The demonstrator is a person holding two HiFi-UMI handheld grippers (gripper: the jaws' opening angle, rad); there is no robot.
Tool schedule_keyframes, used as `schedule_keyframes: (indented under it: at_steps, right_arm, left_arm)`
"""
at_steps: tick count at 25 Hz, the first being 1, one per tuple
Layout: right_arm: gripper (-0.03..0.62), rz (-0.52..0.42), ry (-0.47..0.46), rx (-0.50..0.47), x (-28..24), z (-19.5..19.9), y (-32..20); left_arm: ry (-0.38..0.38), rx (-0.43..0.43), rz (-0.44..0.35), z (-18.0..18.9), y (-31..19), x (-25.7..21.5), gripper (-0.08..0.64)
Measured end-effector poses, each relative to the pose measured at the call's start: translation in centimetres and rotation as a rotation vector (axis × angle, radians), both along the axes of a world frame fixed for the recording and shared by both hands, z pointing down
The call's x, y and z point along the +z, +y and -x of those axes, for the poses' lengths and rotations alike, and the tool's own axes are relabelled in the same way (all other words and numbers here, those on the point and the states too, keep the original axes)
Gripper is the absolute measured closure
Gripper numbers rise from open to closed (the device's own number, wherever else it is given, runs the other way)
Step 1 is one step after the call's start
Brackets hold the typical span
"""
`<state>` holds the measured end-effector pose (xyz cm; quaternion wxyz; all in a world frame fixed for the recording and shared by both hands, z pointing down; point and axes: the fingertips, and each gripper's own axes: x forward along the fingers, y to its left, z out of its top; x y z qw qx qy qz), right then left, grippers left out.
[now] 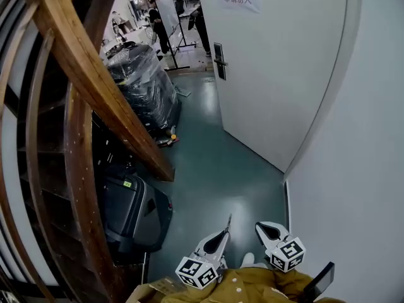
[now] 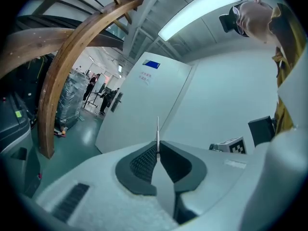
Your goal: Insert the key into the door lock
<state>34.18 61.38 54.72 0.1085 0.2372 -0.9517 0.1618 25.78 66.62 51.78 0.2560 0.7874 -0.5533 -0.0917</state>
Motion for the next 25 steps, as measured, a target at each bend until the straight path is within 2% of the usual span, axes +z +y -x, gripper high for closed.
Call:
schedule_keyframes:
  at_steps: [2,4,11,13,14,19,25]
  right_arm:
    - [0.584,0.004,0.0,-0.007,0.1,-0.3,-0.2]
    - [0.526,-0.008,0.002,-0.009,0.2,-0.6,-0.5]
    - [0.531,0.001,0.019,-0.015,2.0,-0.7,-2.9]
    - [0.586,-0.013,0.012,-0.028,1.7,0.4,-4.6]
    - [0.586,-0.017,0.009,-0.036,1.8,1.1,-5.6]
    - [0.586,-0.048,0.003,-0.034,1.4,6.6,-13.5]
    - [0.586,-0.069,-0.007,0.007,-1.1,15.0,-22.5]
  left_arm:
    - [0.003,-0.004,0.012,-0.4,-0.4,0.3,0.535]
    - [-0.007,-0.016,0.014,-0.3,-0.8,0.2,0.535]
    - [0.018,-0.104,0.055,1.0,-2.1,1.3,0.535]
    - [0.027,-0.114,0.062,1.9,-3.6,1.6,0.535]
    - [0.03,-0.118,0.064,2.5,-4.6,1.8,0.535]
    - [0.046,-0.122,0.033,7.9,-11.8,1.5,0.535]
    - [0.072,-0.165,0.012,18.3,-19.0,-0.3,0.535]
